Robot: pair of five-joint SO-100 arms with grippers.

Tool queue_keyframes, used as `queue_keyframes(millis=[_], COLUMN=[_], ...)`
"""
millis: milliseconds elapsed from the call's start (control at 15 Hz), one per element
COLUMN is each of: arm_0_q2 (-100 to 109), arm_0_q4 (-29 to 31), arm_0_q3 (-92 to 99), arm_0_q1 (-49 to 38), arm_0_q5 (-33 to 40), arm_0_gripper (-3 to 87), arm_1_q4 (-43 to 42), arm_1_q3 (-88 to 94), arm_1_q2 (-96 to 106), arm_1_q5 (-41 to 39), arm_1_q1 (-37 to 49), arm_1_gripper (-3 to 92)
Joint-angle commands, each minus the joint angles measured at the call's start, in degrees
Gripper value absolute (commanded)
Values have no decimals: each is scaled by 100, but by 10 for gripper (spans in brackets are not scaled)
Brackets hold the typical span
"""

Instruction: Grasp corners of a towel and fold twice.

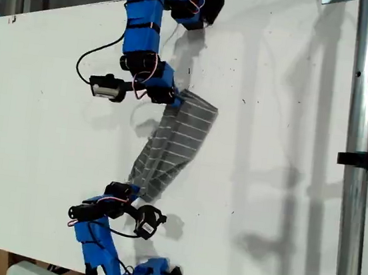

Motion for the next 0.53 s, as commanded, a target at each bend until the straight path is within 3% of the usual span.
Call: queue_keyframes(millis=[0, 267, 467], arm_0_q2=[-185, -949, -1125], arm_0_q4=[185, 167, 202], arm_0_q3=[-729, -1723, -1767], arm_0_q1=[-598, -888, -993], arm_0_q5=[404, 853, 721], arm_0_gripper=[-27, -27, 72], arm_1_q4=[281, 501, 299], arm_1_q3=[70, 176, 255], arm_1_q2=[703, 1310, 1151], arm_1_q5=[-483, -984, -914], arm_1_q1=[606, 1222, 861], arm_1_gripper=[-2, -2, -2])
